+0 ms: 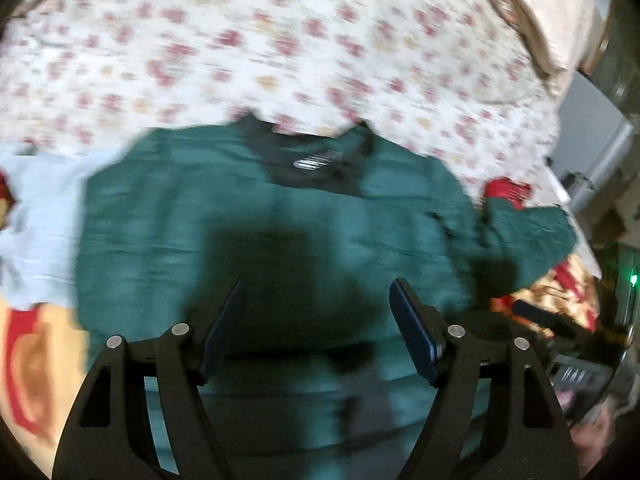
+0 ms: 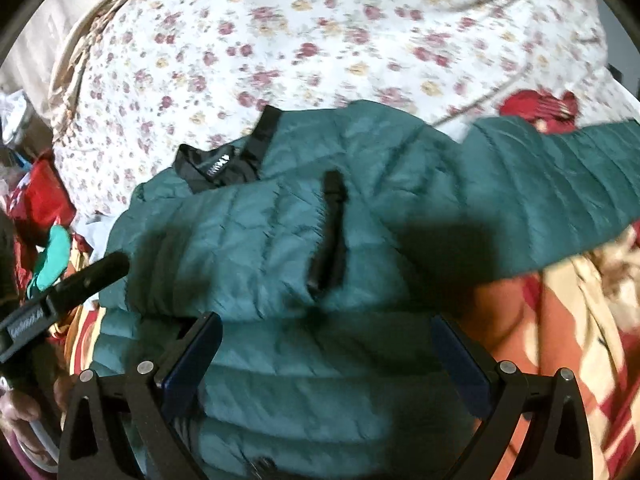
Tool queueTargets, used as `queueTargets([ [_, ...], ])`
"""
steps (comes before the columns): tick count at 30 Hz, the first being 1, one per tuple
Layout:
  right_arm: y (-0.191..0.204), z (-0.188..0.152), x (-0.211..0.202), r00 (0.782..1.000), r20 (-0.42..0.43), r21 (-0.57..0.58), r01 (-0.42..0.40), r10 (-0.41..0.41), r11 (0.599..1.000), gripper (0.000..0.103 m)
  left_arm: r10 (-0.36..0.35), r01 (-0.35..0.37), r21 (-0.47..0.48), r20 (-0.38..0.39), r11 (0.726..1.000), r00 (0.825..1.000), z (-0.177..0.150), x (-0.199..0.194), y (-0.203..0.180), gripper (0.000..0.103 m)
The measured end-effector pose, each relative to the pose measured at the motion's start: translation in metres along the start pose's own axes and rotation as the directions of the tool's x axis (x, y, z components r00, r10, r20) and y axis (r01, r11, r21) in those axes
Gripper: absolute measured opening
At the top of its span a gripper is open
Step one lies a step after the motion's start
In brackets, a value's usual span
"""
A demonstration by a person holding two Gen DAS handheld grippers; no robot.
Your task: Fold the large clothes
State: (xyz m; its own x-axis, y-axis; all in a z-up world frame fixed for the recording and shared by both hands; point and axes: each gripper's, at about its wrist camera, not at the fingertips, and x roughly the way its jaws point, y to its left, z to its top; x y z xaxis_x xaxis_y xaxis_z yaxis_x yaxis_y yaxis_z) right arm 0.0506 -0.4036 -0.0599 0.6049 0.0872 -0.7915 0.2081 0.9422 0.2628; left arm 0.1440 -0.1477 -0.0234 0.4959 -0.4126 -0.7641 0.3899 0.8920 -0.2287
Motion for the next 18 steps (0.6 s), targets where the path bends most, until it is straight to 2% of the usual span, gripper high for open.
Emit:
queueTargets([
  [3, 0.005, 0.009, 0.028, 1.000, -0.028, 0.001, 0.004, -0.004, 1.000, 0.103, 0.088, -0.087, -0.046, 0.012, 0.995, 0.996, -0.001, -0.003, 0.032, 0.075],
  [4, 0.006, 0.011, 0.041, 0.999, -0.046, -0.002, 0.010, -0.010, 1.000, 0.097, 0.109, -0.108, -0.066, 0.006, 0.992, 0.994, -0.002, -0.002, 0.043, 0.075],
  [6, 0.007, 0.013, 0.058, 0.997, -0.073, -0.003, -0.014, 0.014, 1.000, 0.065, 0.142, -0.142, -0.107, -0.008, 0.984, 0.990, -0.004, 0.001, 0.062, 0.075],
  [7, 0.007, 0.013, 0.065, 0.996, -0.087, 0.003, -0.021, 0.022, 1.000, 0.042, 0.156, -0.156, -0.128, -0.014, 0.979, 0.988, -0.005, 0.003, 0.070, 0.075],
  [8, 0.008, 0.013, 0.068, 0.996, -0.086, 0.002, -0.031, 0.031, 1.000, 0.036, 0.167, -0.168, -0.147, -0.021, 0.975, 0.986, -0.005, 0.006, 0.078, 0.075],
  [10, 0.012, 0.015, 0.064, 0.999, -0.049, -0.038, -0.020, 0.018, 0.999, 0.029, 0.179, -0.181, -0.200, -0.027, 0.963, 0.984, -0.008, 0.013, 0.093, 0.074],
  [12, 0.017, 0.022, 0.053, 0.999, 0.019, -0.098, 0.044, -0.042, 0.994, 0.027, 0.177, -0.181, -0.222, -0.039, 0.958, 0.984, -0.009, 0.021, 0.101, 0.074],
  [13, 0.018, 0.026, 0.047, 0.996, 0.055, -0.116, 0.082, -0.076, 0.990, 0.020, 0.175, -0.180, -0.227, -0.043, 0.957, 0.984, -0.009, 0.025, 0.103, 0.075],
  [14, 0.016, 0.032, 0.043, 0.991, 0.086, -0.118, 0.109, -0.099, 0.987, 0.020, 0.173, -0.179, -0.228, -0.045, 0.957, 0.984, -0.009, 0.028, 0.103, 0.074],
  [16, 0.010, 0.043, 0.042, 0.984, 0.111, -0.111, 0.154, -0.141, 0.982, 0.019, 0.184, -0.189, -0.215, -0.045, 0.958, 0.982, -0.010, 0.036, 0.099, 0.075],
  [18, 0.001, 0.051, 0.053, 0.982, 0.093, -0.092, 0.172, -0.164, 0.981, 0.019, 0.210, -0.215, -0.193, -0.046, 0.957, 0.977, -0.010, 0.043, 0.093, 0.075],
])
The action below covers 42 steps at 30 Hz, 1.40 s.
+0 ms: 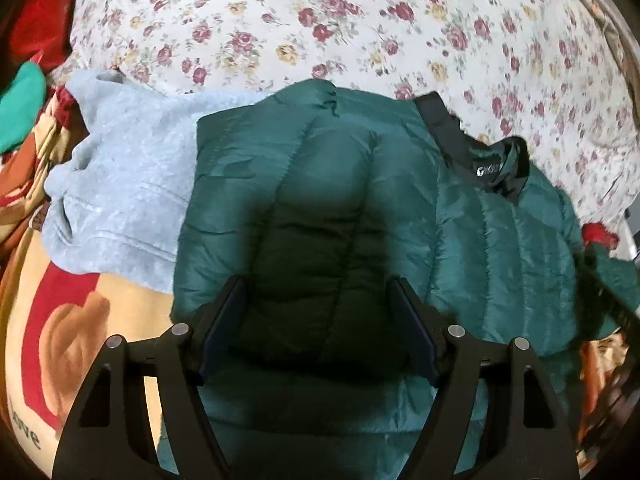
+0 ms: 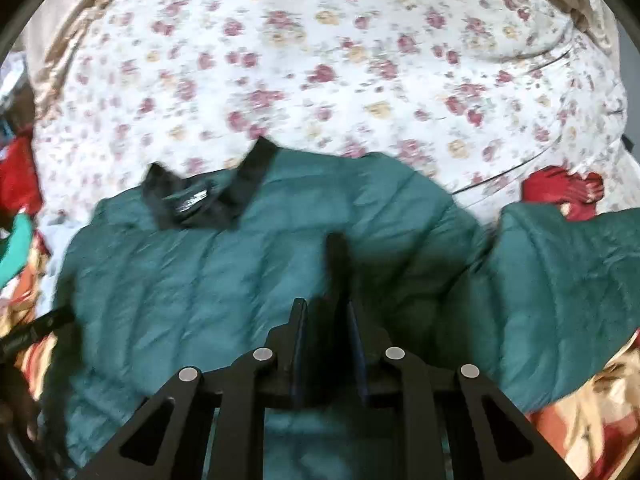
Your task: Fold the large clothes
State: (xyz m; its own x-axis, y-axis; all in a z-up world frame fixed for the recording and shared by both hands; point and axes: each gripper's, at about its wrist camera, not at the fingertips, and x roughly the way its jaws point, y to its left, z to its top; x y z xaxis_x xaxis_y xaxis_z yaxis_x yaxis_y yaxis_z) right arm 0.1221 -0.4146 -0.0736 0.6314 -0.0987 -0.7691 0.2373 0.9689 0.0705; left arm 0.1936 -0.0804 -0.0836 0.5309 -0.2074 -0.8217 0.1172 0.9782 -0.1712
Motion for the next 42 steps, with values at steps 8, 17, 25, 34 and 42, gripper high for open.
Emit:
queueTargets([
  [8, -0.018, -0.013, -0.004, 0.975, -0.025, 0.172, -0.212, 0.220, 0.962, 0.099, 0.020, -0.020, 0.035, 0.008, 0.999, 1.000, -0.001, 0.010, -0.010, 0.084],
  [17, 0.025, -0.021, 0.012, 0.985, -0.078, -0.033, -0.158, 0.155, 0.987, 0.018, 0.050, -0.051, 0.028, 0.022, 0.998, 0.999, -0.001, 0.008, -0.015, 0.084],
  [25, 0.012, -0.004, 0.027, 0.999, -0.027, -0.052, -0.028, 0.027, 0.998, 0.014, 0.079, -0.083, 0.067, 0.059, 0.994, 0.995, -0.003, 0.018, -0.025, 0.090],
  [34, -0.006, -0.004, -0.010, 0.998, 0.027, 0.015, -0.057, 0.057, 0.998, 0.066, 0.127, -0.136, 0.094, 0.097, 0.986, 0.987, -0.008, 0.012, -0.030, 0.093],
  [42, 0.034, -0.021, -0.021, 0.991, 0.000, -0.092, -0.134, 0.135, 0.987, 0.067, 0.116, -0.142, 0.109, 0.216, 0.984, 0.969, -0.025, -0.037, -0.046, 0.093],
])
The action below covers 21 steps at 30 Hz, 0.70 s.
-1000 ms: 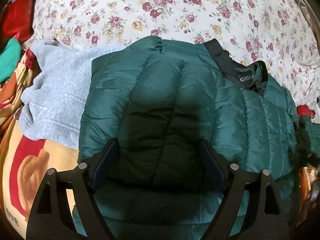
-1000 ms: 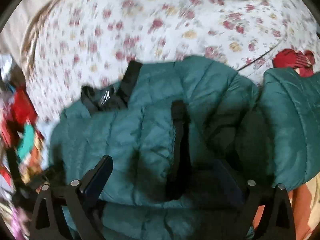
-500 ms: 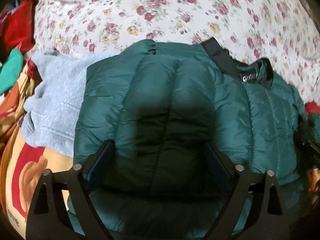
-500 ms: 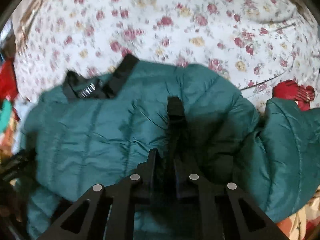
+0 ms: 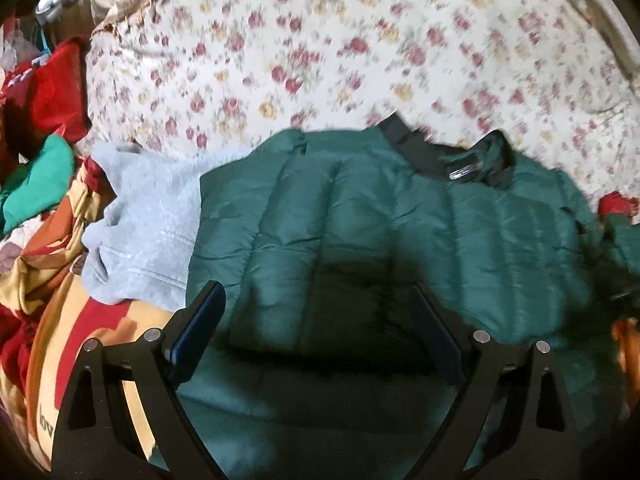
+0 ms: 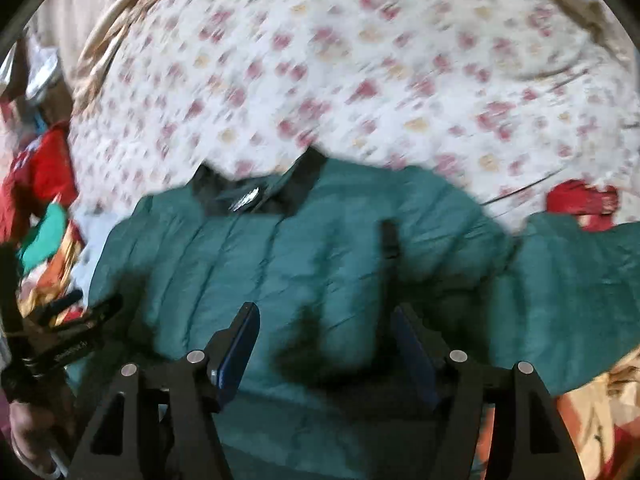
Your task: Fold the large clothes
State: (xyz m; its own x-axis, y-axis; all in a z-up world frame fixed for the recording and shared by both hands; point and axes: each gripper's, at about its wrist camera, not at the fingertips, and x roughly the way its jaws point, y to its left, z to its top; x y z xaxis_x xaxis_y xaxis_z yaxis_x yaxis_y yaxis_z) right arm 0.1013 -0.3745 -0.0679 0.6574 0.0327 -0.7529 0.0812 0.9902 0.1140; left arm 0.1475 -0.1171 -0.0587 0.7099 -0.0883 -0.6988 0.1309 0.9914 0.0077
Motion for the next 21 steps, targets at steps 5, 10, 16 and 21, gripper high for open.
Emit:
queueTargets([
  [5, 0.003, -0.006, 0.045, 0.991, -0.126, -0.012, 0.038, -0.040, 0.999, 0.067, -0.013, 0.012, 0.030, 0.040, 0.999, 0.999, -0.007, -0.032, -0.013, 0.093],
  [10, 0.005, -0.004, 0.006, 0.997, -0.070, 0.002, 0.013, -0.013, 1.000, 0.073, -0.043, 0.041, 0.036, 0.060, 0.999, 0.997, -0.010, -0.050, -0.022, 0.093],
  [16, -0.003, -0.010, -0.037, 0.999, -0.026, -0.001, 0.027, -0.027, 1.000, 0.081, -0.117, 0.117, 0.017, 0.009, 0.993, 0.993, -0.012, -0.056, -0.038, 0.093],
  [21, -0.019, -0.021, -0.063, 0.998, -0.007, 0.027, 0.058, -0.057, 0.998, 0.081, -0.158, 0.158, 0.009, -0.019, 0.987, 0.987, -0.015, -0.059, -0.057, 0.093],
])
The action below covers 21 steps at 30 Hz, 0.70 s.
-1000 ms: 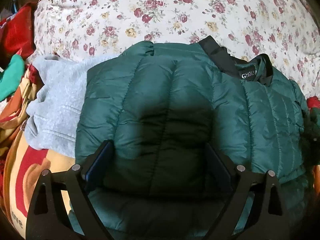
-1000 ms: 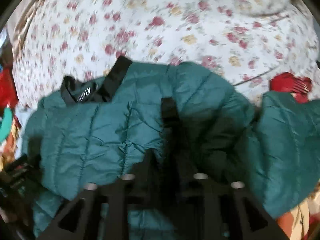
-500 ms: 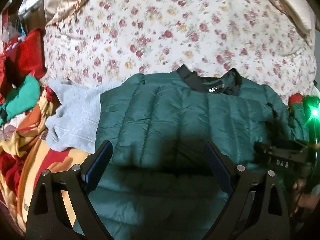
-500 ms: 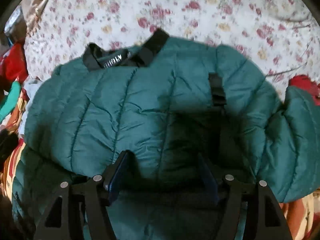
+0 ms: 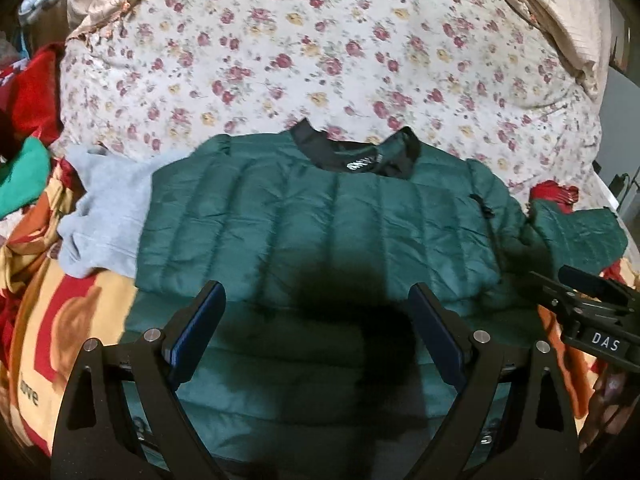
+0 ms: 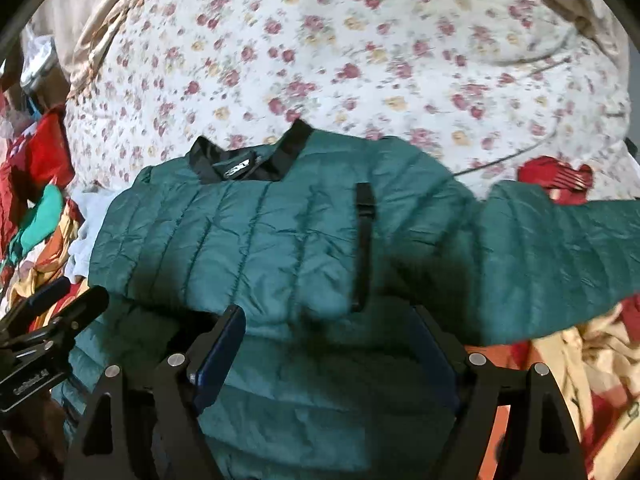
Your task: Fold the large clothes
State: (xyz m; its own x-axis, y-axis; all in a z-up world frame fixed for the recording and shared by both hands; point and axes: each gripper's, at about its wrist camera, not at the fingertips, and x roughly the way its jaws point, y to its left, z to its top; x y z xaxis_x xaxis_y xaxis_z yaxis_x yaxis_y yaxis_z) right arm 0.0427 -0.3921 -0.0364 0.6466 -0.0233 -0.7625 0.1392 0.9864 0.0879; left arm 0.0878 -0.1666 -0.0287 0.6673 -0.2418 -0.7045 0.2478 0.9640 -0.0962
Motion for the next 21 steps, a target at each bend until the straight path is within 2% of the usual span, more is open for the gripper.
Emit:
queueTargets([
  [9, -0.059, -0.006, -0.017, 0.997, 0.012, 0.084, 0.077, -0.078, 0.994, 0.081, -0.081, 0.080, -0.017, -0.046, 0.997, 0.996, 0.004, 0.003, -0.025, 0.093],
  [14, -0.103, -0.010, -0.020, 0.993, 0.006, 0.154, 0.120, -0.122, 0.981, 0.081, -0.052, 0.052, 0.009, -0.043, 0.999, 0.998, 0.008, 0.007, -0.035, 0.093],
  [21, -0.166, -0.006, -0.025, 0.979, 0.000, 0.245, 0.196, -0.202, 0.950, 0.081, -0.056, 0.056, -0.007, -0.062, 0.998, 0.997, 0.011, 0.015, -0.034, 0.093],
])
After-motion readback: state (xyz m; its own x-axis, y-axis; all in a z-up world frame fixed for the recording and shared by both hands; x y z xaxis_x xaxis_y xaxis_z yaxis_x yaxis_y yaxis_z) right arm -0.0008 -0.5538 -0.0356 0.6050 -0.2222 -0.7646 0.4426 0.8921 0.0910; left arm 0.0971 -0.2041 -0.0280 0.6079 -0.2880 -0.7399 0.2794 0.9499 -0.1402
